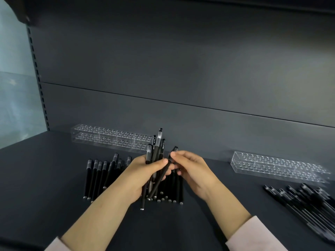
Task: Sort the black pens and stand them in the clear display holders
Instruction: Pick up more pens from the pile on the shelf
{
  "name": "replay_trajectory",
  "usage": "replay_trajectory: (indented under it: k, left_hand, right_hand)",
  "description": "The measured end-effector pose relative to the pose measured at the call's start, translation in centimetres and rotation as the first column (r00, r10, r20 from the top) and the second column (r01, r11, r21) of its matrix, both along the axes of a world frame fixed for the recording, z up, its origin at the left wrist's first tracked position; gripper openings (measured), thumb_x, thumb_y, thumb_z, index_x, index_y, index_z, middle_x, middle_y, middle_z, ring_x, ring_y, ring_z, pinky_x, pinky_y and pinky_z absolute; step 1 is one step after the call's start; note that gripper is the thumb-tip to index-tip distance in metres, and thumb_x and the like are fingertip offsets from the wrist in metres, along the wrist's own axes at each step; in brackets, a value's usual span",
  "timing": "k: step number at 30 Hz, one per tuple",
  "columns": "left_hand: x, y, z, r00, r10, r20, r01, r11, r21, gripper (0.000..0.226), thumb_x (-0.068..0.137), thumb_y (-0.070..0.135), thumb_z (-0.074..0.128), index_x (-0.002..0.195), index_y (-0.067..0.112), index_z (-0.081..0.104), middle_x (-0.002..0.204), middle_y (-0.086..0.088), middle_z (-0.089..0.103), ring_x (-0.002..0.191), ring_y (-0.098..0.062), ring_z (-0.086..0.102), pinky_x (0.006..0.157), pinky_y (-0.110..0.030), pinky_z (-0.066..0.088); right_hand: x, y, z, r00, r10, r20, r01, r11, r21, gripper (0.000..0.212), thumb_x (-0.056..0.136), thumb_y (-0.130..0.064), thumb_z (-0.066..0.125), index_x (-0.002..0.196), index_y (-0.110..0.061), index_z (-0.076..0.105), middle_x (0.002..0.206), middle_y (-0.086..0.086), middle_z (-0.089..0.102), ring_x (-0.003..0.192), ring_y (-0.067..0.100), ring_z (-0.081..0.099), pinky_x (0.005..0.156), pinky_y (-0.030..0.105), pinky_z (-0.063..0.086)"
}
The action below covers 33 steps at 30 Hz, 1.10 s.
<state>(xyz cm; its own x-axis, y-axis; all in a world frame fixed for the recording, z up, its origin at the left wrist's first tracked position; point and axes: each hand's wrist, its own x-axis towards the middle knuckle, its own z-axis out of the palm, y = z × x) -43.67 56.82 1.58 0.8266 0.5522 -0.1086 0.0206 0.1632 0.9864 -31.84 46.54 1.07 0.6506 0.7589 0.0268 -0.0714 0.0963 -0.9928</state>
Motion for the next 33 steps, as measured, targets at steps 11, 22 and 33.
replay_trajectory:
  k: [11, 22, 33]
  left_hand:
    - [-0.3, -0.1, 0.2, 1.000, 0.018, 0.023, -0.014, 0.982, -0.189, 0.020, 0.097, 0.021, 0.059, 0.112, 0.012, 0.067, 0.096, -0.005, 0.077, 0.075, -0.017, 0.072, 0.066, -0.028, 0.060]
    - [-0.3, -0.4, -0.2, 1.000, -0.006, 0.025, 0.010, 0.990, -0.138, 0.021, 0.099, 0.018, 0.055, 0.114, 0.007, 0.063, 0.100, 0.000, 0.077, 0.091, -0.009, 0.071, 0.073, -0.025, 0.057]
    - [0.1, -1.7, -0.6, 0.998, -0.057, -0.034, 0.059, 0.996, 0.074, 0.018, 0.094, 0.022, 0.062, 0.108, 0.014, 0.070, 0.094, -0.001, 0.077, 0.089, -0.012, 0.073, 0.076, -0.025, 0.055]
  right_hand:
    - [5.5, -1.6, -2.4, 0.902, -0.286, 0.322, 0.393, 0.852, -0.345, 0.020, 0.086, -0.020, 0.069, 0.076, -0.002, 0.066, 0.064, 0.007, 0.059, 0.053, 0.014, 0.053, 0.052, 0.022, 0.047]
    - [3.6, -0.8, -2.6, 0.922, -0.234, 0.307, 0.341, 0.868, -0.361, 0.022, 0.082, -0.015, 0.075, 0.097, -0.003, 0.065, 0.075, 0.005, 0.064, 0.056, 0.014, 0.063, 0.059, 0.023, 0.058]
    - [1.5, -0.8, -0.7, 0.999, 0.011, 0.044, -0.012, 1.000, 0.012, 0.021, 0.090, -0.019, 0.065, 0.102, -0.002, 0.066, 0.083, 0.006, 0.066, 0.072, 0.015, 0.060, 0.070, 0.029, 0.051]
